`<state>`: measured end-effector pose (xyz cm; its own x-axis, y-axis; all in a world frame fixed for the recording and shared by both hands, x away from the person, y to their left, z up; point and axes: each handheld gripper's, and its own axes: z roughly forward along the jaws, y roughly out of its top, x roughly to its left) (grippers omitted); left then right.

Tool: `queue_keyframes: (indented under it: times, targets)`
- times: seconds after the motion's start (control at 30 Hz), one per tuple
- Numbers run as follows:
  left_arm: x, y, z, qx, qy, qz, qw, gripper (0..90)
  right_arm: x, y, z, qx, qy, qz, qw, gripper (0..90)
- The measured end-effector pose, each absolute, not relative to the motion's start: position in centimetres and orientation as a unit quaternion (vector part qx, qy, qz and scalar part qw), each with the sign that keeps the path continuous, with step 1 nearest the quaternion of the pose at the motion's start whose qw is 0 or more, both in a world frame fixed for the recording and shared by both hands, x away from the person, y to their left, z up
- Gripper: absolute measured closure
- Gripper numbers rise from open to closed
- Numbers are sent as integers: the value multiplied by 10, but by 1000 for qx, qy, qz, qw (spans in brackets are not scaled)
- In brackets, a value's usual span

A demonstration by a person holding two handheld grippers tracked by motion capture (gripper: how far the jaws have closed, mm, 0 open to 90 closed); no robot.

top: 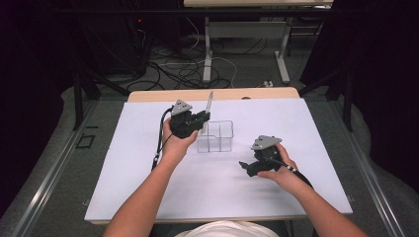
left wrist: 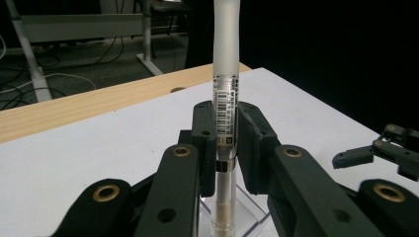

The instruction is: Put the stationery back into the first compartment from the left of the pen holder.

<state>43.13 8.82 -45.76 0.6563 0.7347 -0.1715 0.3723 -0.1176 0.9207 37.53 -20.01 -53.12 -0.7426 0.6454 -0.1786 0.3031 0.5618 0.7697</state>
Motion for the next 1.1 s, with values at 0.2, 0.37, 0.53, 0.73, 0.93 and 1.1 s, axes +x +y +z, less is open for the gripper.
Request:
queue_keyframes:
  times: [0.2, 0.37, 0.53, 0.73, 0.93, 1.1]
  targets:
    - [436, 85, -463, 730, 382, 174, 539, 795, 376, -200, -532, 276, 855, 377, 225, 5]
    - [440, 85, -469, 728, 390, 179, 534, 795, 376, -199, -534, 271, 858, 376, 223, 19]
    - [443, 84, -476, 735, 395, 175, 524, 795, 375, -198, -535, 270, 862, 370, 218, 28]
    - [443, 85, -485, 739, 399, 173, 515, 795, 375, -197, -536, 267, 864, 367, 216, 35]
    - [442, 85, -489, 744, 399, 175, 507, 795, 375, -197, -538, 264, 865, 366, 217, 43]
    - [440, 86, -491, 745, 397, 174, 506, 794, 375, -196, -539, 260, 867, 364, 218, 47]
